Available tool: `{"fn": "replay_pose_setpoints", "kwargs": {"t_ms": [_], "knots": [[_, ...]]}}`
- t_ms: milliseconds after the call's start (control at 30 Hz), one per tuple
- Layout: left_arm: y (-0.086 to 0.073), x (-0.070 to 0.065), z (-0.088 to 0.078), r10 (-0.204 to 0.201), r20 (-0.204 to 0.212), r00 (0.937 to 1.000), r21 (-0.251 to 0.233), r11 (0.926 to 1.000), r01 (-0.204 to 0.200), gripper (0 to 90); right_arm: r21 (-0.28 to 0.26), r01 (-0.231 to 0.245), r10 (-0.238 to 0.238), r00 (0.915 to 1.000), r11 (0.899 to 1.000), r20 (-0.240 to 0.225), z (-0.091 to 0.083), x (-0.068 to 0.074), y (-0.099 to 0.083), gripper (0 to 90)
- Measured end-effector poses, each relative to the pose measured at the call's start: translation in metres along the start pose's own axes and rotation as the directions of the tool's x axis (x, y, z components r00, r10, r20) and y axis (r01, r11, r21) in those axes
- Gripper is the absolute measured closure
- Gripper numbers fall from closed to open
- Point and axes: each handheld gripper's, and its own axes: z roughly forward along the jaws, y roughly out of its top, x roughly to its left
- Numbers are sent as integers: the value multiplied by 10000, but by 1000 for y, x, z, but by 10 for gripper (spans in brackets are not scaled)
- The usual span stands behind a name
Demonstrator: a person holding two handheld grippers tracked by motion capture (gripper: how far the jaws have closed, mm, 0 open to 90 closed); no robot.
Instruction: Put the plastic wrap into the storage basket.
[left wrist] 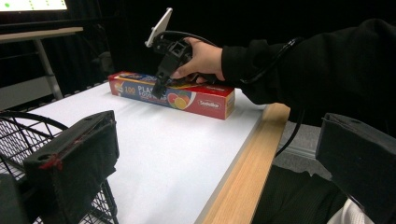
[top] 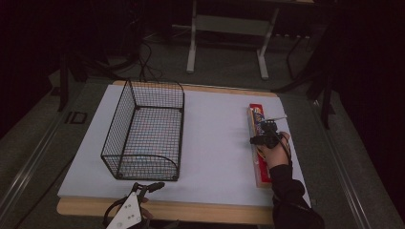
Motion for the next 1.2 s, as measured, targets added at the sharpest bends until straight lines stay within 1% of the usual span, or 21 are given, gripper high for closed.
{"fn": "replay_pose_setpoints", "kwargs": {"t_ms": [67, 167, 200, 300, 333, 367, 467, 500, 567, 700, 833, 933, 1133, 1200], "knots": [[0, 0, 0, 20, -5, 10000, 13, 10000, -20, 0, 253, -115, 113, 9999, 9996, 89, 4, 1, 0, 337], [0, 0, 0, 38, -10, 10000, 38, 10000, -38, 0, 105, -182, 177, 9989, 9998, 436, 2, 5, 0, 367], [0, 0, 0, 36, -16, 10000, 36, 10000, -36, 0, 76, -263, 260, 9988, 9996, 404, 2, 4, 0, 371], [0, 1, 0, 26, -33, 10000, 21, 10000, -25, 0, -32, -582, 582, 9982, 9983, 108, 0, 0, 0, 376], [0, 1, 0, 28, -38, 10000, 23, 10000, -28, 0, -46, -627, 627, 9980, 9980, 56, -2, -2, 0, 377], [0, 1, 0, 31, -34, 10000, 31, 10000, -31, 0, -86, -638, 638, 9979, 9979, 105, -3, -2, 0, 378], [0, 0, 1, 41, -31, 10000, 57, 10000, -41, 0, -196, -556, 560, 9982, 9983, 209, -7, -1, 1, 378], [0, 0, 1, 41, -30, 10000, 56, 10000, -41, 0, -407, -569, 575, 9982, 9976, 141, -14, -1, 2, 380], [0, 0, 1, 44, -37, 10000, 68, 10000, -44, 0, -595, -437, 449, 9988, 9973, 192, -20, 3, 4, 380], [0, 0, 1, 50, -45, 10000, 62, 10000, -50, 0, -932, -266, 265, 9996, 9953, -22, -35, 8, 9, 380], [0, 0, 1, 50, -42, 10000, 73, 10000, -50, 0, -1134, -22, 12, 10000, 9935, -90, -46, 16, 13, 382], [0, 0, 1, 49, -43, 10000, 70, 10000, -48, 0, -1276, 84, -95, 9999, 9918, -76, -52, 21, 16, 383], [0, 0, 1, 38, -37, 10000, 79, 10000, -38, 0, -1602, 326, -349, 9993, 9865, -115, -67, 34, 23, 383], [0, 0, 0, 49, -47, 10000, 75, 10000, -49, 0, -1698, 475, -496, 9987, 9843, -82, -71, 39, 26, 383]]}}
